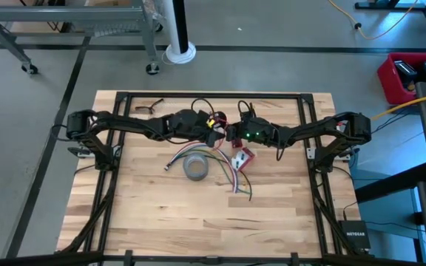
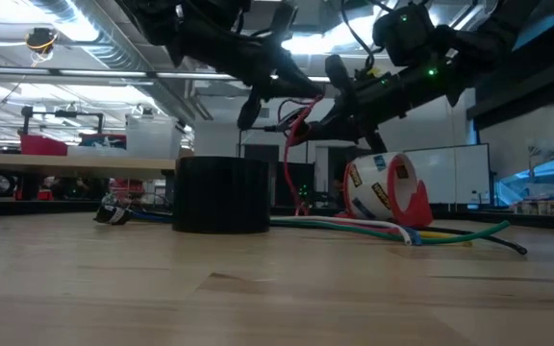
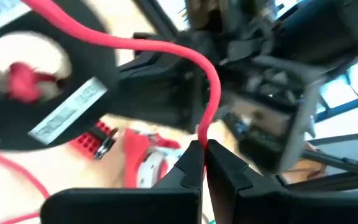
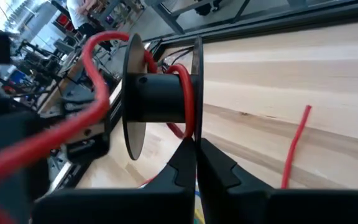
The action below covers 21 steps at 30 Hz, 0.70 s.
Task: Coil cords
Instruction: Coil the red wire on the black spool
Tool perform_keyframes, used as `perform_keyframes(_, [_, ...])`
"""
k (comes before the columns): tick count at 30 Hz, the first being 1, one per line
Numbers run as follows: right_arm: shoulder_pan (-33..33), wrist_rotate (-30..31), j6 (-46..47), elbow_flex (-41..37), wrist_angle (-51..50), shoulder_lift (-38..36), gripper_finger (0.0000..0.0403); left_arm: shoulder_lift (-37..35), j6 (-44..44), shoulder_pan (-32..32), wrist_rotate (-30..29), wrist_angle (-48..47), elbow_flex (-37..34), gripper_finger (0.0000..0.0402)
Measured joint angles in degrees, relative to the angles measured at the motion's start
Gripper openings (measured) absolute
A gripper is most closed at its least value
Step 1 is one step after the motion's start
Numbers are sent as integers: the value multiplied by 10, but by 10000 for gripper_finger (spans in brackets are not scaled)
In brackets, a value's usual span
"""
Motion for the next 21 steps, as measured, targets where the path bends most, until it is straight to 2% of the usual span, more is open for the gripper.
perform_keyframes(3, [0,-7,1,0,12,0,5,0,-1,4,-2,-16,0,0])
perform_keyframes(9, [0,-17,0,0,4,0,5,0,-7,15,-4,47,0,0])
perform_keyframes(18, [0,-44,-2,0,4,0,5,0,-10,35,-4,54,0,0])
perform_keyframes(21, [0,-52,-2,0,3,0,5,0,-11,47,15,64,0,0])
